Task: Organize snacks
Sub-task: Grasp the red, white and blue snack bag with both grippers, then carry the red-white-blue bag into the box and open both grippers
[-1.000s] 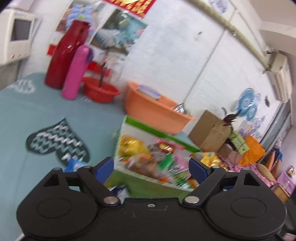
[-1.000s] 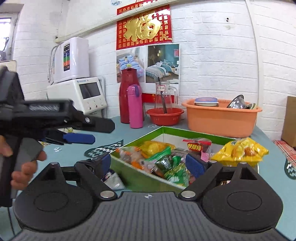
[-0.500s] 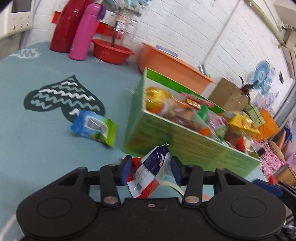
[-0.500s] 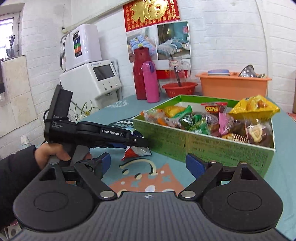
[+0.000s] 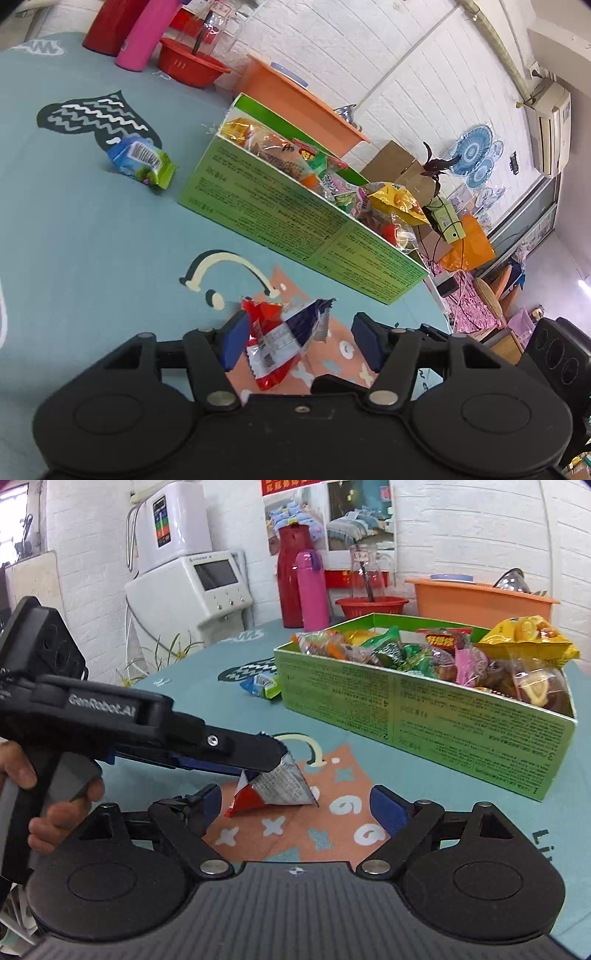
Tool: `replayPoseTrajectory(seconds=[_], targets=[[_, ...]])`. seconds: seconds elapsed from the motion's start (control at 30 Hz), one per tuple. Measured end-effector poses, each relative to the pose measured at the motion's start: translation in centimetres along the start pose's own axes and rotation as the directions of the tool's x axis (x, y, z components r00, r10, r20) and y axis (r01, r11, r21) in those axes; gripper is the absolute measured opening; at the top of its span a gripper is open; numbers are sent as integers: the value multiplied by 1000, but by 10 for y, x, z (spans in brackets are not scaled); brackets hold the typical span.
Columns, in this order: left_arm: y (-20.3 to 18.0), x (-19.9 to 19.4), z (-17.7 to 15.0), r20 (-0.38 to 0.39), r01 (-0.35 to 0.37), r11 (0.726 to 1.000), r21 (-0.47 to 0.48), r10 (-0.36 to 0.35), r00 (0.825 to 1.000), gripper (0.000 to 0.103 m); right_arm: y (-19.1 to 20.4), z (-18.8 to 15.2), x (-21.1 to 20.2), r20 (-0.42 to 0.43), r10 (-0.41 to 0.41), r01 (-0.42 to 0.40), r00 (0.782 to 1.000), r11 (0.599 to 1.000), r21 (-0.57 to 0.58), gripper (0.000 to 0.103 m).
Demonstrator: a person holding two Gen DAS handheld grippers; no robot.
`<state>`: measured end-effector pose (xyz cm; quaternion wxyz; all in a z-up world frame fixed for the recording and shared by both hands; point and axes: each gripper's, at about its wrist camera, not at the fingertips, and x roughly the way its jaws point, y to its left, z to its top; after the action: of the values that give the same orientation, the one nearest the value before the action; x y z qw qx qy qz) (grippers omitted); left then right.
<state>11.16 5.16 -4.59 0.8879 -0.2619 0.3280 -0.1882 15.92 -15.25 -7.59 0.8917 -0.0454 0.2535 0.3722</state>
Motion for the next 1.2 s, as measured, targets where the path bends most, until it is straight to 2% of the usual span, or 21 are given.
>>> replayPoseTrajectory(seconds=[0.23,0.27,0.3,0.33,0.37,0.4,0.43,0.47,0.63,0.8,1.0,1.2], targets=[[0,9,0,-17,4,1000,3,-4,1000,83,7,5,19,-54,41,-42,998,999,-27,103],[0,10,0,-17,7,1000,6,-7,1000,81,7,6,22,-60,45,-47,997,999,-27,103],[-1,12,0,-16,7,1000,8,-6,1000,76,7,7,25,-67,50,-52,996,998,-26,103],[-2,13,-1,-17,4,1000,10,-4,1000,69,7,7,25,-63,48,-50,997,998,-28,96],[-3,15,-1,-17,2,1000,13,-2,1000,67,7,8,25,-61,48,-50,997,998,-31,81],[-4,15,-2,-16,3,1000,15,-3,1000,65,7,7,24,-58,47,-48,997,998,-32,78],[-6,15,-3,-16,7,1000,18,-7,1000,59,8,6,23,-56,39,-41,998,999,-36,76],[-8,15,-3,-15,18,1000,22,-18,1000,47,9,6,21,-51,30,-33,998,998,-45,74],[-29,16,2,-2,45,996,72,-45,999,47,7,6,6,-15,2,-2,1000,999,-42,71],[-58,18,20,39,95,985,143,-101,994,47,0,18,-19,76,-51,56,996,996,-62,71],[-90,32,47,62,118,965,234,-136,989,47,-17,36,-35,191,-109,124,975,990,-69,70],[-101,58,75,64,142,953,267,-164,984,47,-39,54,-34,261,-160,183,952,981,-66,70]])
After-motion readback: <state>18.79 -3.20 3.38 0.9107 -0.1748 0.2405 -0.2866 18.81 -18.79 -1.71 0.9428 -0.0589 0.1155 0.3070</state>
